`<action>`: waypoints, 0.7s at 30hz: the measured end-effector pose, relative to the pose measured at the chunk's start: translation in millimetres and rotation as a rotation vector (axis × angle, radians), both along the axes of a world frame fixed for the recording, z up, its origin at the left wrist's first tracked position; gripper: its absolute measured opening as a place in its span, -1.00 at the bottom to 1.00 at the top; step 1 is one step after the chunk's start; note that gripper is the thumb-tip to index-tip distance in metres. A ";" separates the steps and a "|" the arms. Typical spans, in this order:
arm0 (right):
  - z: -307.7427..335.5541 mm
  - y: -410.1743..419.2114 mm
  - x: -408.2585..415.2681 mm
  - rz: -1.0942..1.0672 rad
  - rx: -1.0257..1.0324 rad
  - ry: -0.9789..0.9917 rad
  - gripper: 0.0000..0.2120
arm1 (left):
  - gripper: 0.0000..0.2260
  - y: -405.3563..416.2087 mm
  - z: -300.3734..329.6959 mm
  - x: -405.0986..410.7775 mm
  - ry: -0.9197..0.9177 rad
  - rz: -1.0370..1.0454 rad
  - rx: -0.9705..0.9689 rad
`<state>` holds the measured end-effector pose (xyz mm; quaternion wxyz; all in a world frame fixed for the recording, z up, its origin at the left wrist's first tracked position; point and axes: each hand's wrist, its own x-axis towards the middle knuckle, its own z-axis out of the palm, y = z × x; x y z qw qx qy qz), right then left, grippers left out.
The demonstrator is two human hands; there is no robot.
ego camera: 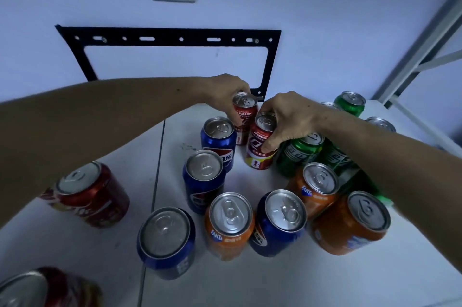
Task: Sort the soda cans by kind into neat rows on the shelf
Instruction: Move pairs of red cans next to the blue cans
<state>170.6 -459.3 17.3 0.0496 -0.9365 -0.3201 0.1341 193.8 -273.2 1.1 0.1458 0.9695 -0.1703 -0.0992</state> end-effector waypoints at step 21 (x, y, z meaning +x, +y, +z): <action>48.7 160.8 -11.2 0.056 0.139 -0.191 -0.38 | -0.44 198.8 45.6 -93.7 -0.094 0.354 0.090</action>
